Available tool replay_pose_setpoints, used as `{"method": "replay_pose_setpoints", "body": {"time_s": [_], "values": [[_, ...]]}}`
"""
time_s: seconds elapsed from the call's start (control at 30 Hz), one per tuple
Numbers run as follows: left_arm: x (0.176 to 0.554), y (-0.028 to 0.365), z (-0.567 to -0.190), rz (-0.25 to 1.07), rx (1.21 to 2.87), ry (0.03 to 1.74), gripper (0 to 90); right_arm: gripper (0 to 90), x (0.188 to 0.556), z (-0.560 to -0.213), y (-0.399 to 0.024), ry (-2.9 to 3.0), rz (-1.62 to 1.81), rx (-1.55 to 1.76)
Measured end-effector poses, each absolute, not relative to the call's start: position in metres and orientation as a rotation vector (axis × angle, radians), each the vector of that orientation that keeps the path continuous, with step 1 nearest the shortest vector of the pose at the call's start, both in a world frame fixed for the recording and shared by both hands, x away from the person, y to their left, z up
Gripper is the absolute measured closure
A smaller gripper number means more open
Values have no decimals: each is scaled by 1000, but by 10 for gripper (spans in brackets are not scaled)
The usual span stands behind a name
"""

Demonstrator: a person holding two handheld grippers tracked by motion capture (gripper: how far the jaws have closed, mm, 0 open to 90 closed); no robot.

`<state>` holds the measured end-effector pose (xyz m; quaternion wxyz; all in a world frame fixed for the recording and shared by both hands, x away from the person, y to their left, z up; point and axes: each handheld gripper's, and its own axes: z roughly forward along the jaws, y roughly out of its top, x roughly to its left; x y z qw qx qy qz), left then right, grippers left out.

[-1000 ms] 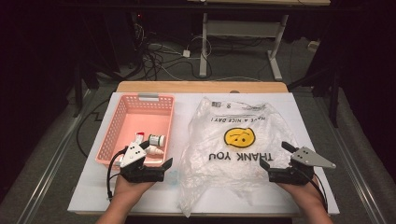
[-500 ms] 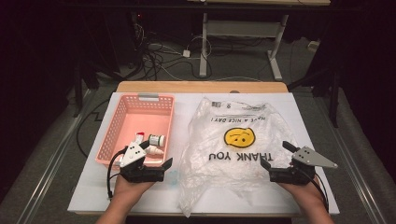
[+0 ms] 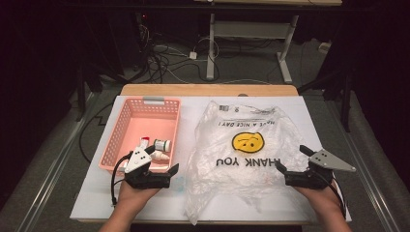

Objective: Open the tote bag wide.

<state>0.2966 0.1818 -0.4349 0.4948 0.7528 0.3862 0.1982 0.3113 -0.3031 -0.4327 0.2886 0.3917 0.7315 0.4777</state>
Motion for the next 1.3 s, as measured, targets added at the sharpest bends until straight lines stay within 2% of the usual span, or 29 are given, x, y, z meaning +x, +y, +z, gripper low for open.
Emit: {"method": "replay_pose_setpoints", "body": {"time_s": [0.53,0.77,0.9,1.13,1.3], "values": [[297,181,-434,478,1825,934,0,52,322,-441,-351,1898,1172,1223],[297,181,-434,478,1823,934,0,161,324,-446,-370,1897,1114,1313],[297,181,-434,477,1828,934,0,180,328,-451,-373,1929,1082,1349],[298,181,-434,476,1832,932,0,289,334,-462,-380,1964,1013,1432],[297,180,-433,476,1831,929,0,410,337,-466,-384,1972,1022,1486]]}}
